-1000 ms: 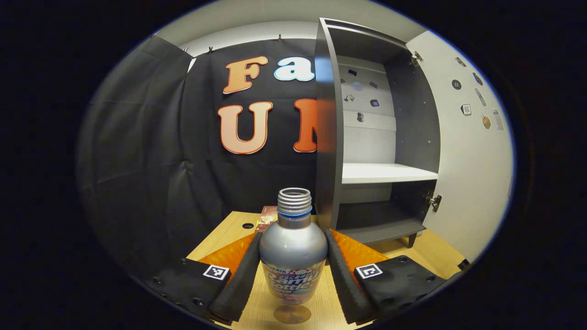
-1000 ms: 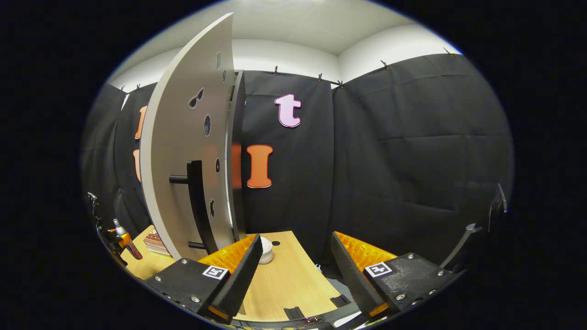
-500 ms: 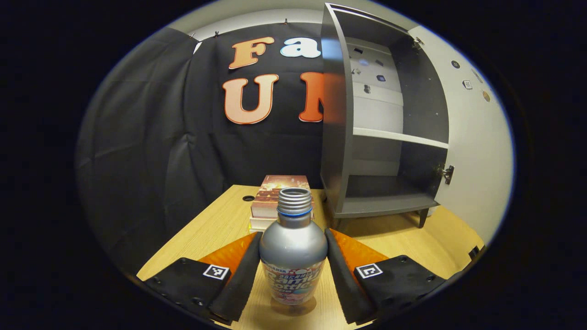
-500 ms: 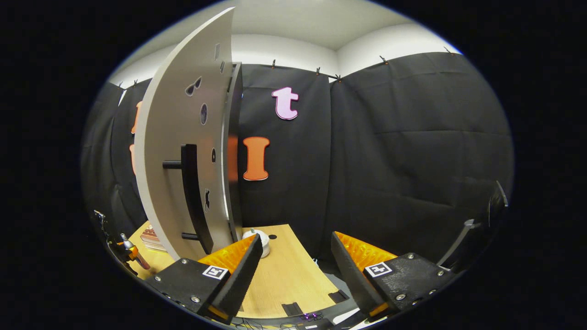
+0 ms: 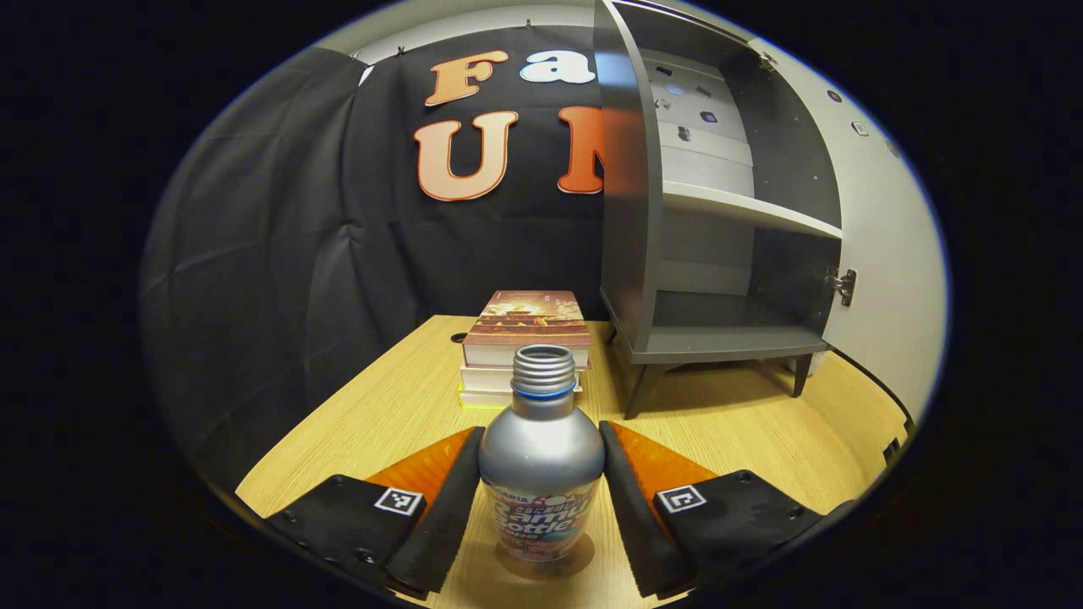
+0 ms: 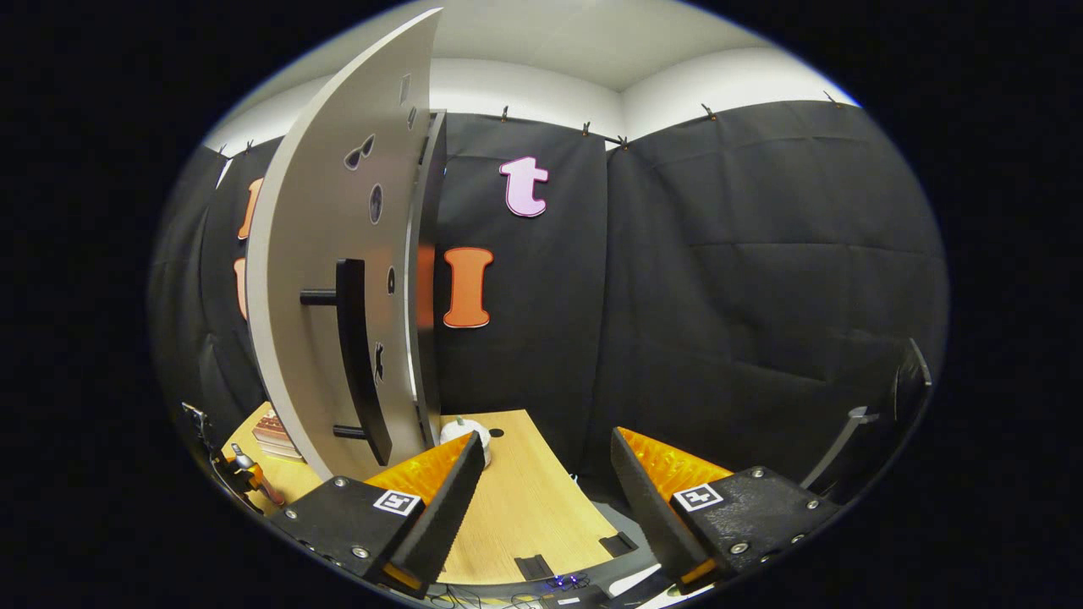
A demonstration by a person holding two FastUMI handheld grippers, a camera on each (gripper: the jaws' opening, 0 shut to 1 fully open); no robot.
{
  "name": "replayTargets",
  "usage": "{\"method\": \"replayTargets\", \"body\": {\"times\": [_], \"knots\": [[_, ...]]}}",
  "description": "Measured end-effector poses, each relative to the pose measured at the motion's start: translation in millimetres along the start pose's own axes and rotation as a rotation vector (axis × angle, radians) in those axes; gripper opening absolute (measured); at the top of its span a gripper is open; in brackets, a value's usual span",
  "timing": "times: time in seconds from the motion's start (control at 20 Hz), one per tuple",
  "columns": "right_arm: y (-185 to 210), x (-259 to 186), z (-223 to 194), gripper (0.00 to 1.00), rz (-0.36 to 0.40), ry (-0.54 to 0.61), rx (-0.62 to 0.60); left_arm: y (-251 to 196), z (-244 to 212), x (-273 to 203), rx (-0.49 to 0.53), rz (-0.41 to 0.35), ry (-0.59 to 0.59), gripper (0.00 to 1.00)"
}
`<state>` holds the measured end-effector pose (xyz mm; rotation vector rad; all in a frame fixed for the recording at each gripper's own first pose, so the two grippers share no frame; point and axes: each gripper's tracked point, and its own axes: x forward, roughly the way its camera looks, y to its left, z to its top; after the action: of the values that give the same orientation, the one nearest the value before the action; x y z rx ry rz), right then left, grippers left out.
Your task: Open the cabinet door with the right hand, grasp the bottle in the cabinet with the left hand and place it on the coaster, then close the cabinet door with the right hand.
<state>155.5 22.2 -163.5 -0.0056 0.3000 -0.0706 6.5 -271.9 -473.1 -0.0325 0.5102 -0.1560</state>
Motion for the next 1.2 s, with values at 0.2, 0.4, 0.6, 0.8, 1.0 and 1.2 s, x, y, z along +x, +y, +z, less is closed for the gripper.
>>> {"method": "replayTargets", "body": {"times": [0.2, 0.4, 0.6, 0.8, 1.0, 1.2], "knots": [[-3.9, -2.4, -1.3, 0.98, -0.016, 0.006, -0.006, 2.6, -12.4, 0.1, -0.042, 0.006, 0.019, 0.86], [-2.5, -0.7, -2.8, 0.93, -0.013, 0.014, -0.009, 2.8, -13.3, -0.1, -0.056, 0.003, 0.014, 0.87], [0.8, 0.5, -3.8, 0.98, 0.002, 0.012, -0.006, 5.7, -18.4, -4.6, -0.045, 0.022, 0.052, 0.87], [0.5, 2.8, -8.0, 0.98, 0.006, 0.022, -0.004, 6.5, -15.6, -19.2, -0.043, 0.024, 0.064, 0.88], [3.1, 3.3, -13.2, 0.98, 0.018, 0.033, -0.002, 8.4, -4.4, -23.7, -0.018, 0.039, 0.044, 0.97], [3.3, 3.7, -14.6, 0.98, 0.024, 0.034, -0.007, 4.4, 10.6, -32.7, -0.009, 0.038, 0.018, 0.98]]}}
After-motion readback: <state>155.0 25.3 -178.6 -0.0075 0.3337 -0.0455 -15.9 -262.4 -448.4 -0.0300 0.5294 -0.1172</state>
